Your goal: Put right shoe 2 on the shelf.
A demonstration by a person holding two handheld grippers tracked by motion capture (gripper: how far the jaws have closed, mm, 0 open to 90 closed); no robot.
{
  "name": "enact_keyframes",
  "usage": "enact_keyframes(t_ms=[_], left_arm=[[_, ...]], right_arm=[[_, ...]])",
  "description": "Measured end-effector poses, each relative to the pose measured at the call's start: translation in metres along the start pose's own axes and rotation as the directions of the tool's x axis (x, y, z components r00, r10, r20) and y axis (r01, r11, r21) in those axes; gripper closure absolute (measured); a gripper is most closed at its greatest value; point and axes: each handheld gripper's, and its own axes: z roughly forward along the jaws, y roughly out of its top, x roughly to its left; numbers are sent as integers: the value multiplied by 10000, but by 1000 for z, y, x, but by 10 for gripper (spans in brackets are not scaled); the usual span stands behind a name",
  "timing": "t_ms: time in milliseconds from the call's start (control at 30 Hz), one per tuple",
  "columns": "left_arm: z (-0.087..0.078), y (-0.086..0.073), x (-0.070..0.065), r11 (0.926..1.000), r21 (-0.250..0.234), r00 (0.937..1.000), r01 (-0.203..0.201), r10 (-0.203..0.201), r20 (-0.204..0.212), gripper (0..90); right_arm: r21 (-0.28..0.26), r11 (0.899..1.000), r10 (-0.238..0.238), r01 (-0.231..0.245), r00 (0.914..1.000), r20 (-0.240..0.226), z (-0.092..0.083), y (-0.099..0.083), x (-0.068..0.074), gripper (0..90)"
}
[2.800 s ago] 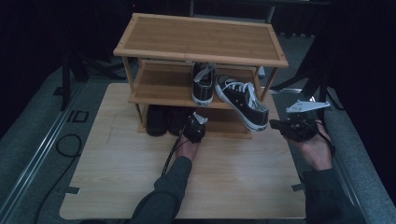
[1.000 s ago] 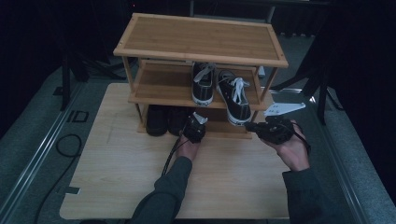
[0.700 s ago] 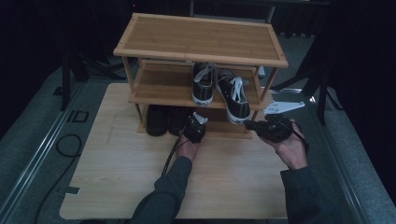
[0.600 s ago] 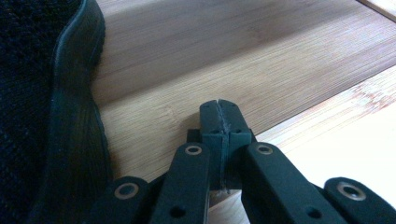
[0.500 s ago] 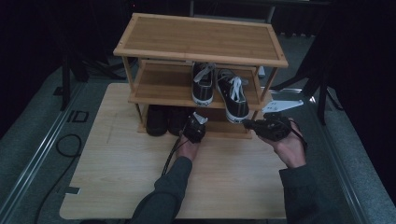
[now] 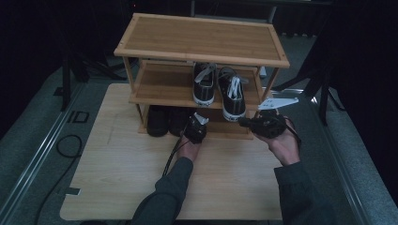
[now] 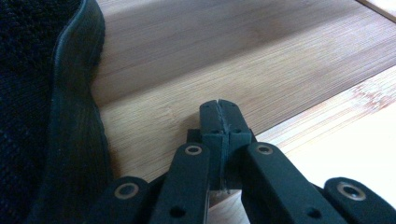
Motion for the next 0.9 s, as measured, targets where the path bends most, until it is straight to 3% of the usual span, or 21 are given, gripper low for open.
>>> enact_keyframes(t_ms=[900], left_arm=[[1,0,-1,9999,-95,10000,76,-76,-56,899]], right_arm=[[-148,9999,50,-49,10000,70,17,12,1,900]])
